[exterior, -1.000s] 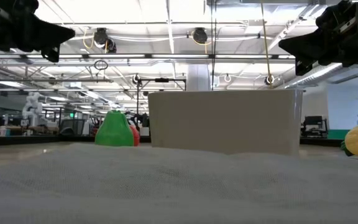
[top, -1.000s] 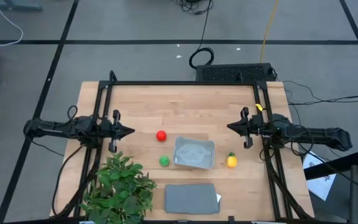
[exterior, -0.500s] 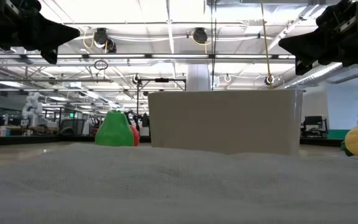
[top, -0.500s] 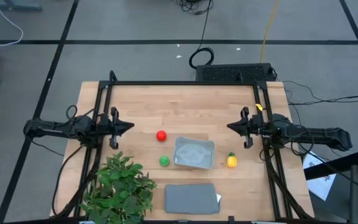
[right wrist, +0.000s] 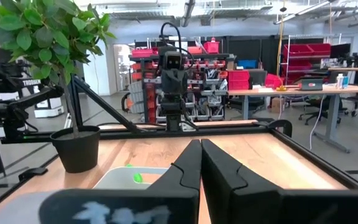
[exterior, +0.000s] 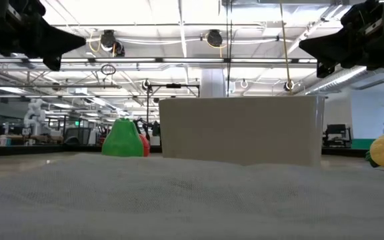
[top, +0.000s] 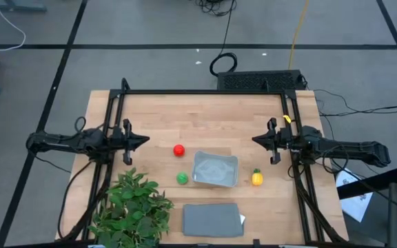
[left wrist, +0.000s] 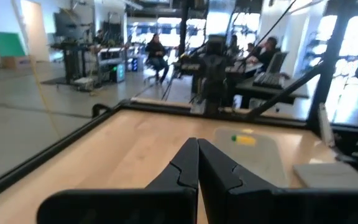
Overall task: Pick and placing Produce into tupperware
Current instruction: Put the red tomato into the gray bin
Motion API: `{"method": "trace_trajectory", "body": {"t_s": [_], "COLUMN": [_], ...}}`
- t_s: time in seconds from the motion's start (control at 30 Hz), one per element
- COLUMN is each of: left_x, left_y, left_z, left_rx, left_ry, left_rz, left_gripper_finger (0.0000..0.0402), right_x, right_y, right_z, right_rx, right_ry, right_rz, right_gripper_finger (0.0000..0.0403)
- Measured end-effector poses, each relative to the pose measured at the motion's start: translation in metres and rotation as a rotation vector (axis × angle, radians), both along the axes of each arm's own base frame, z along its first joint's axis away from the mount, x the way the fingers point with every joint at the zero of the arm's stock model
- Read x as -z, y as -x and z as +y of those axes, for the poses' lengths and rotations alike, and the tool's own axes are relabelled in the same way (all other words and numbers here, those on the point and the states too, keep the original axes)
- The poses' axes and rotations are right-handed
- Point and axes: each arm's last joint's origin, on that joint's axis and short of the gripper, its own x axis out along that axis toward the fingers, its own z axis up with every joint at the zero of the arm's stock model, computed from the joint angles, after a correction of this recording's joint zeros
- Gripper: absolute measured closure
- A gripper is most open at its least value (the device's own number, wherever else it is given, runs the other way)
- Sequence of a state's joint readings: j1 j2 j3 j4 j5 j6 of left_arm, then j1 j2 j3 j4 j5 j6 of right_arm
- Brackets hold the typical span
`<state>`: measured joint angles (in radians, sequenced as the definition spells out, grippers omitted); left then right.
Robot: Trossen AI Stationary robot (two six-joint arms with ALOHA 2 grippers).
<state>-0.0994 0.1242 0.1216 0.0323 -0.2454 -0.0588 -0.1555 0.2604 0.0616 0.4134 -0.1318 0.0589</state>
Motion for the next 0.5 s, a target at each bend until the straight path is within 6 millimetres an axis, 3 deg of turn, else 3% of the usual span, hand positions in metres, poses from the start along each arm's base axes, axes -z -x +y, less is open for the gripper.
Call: {"method": "trace_trajectory", "body": {"t_s": [0.33, 0.5], "left_x": [0.005, -0.008], "left_y": [-0.003, -0.011], "left_z": [0.004, 0.010], "left_rx": [-0.121, -0.168], "left_ry": [0.043, 0.081], "left_rz": [0.057, 0.097], "left_gripper_finger": [0.0401, 0.0401], "right_x": [0.000, 0.000], "right_y": [0.000, 0.000], "right_z": [0.000, 0.000], "right_rx": [0.004, 0.005], "right_ry": [0.027, 0.031], "right_rz": [-0.001, 0.000], "right_gripper_finger": [0.0403, 0.0403]}}
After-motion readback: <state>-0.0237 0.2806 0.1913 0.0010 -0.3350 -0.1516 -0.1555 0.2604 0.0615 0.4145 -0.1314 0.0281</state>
